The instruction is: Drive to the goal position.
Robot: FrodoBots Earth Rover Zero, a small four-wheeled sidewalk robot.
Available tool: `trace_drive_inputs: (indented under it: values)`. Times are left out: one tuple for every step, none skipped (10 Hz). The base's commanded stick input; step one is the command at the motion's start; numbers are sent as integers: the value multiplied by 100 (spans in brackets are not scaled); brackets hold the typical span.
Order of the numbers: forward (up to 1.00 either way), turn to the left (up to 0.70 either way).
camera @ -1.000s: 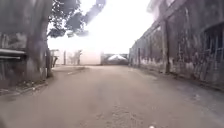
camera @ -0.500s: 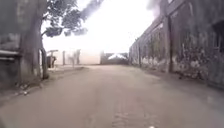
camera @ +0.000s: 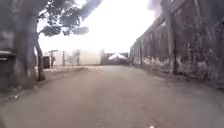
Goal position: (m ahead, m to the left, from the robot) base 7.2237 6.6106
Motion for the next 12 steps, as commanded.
trace_drive_inputs:
  values:
    - [50, 0]
    - [50, 0]
    - [50, 0]
    - [50, 0]
    - [50, 0]
    - [50, 0]
    - [50, 0]
    - [50, 0]
    - [50, 0]
    - [50, 0]
    - [50, 0]
    - [50, 0]
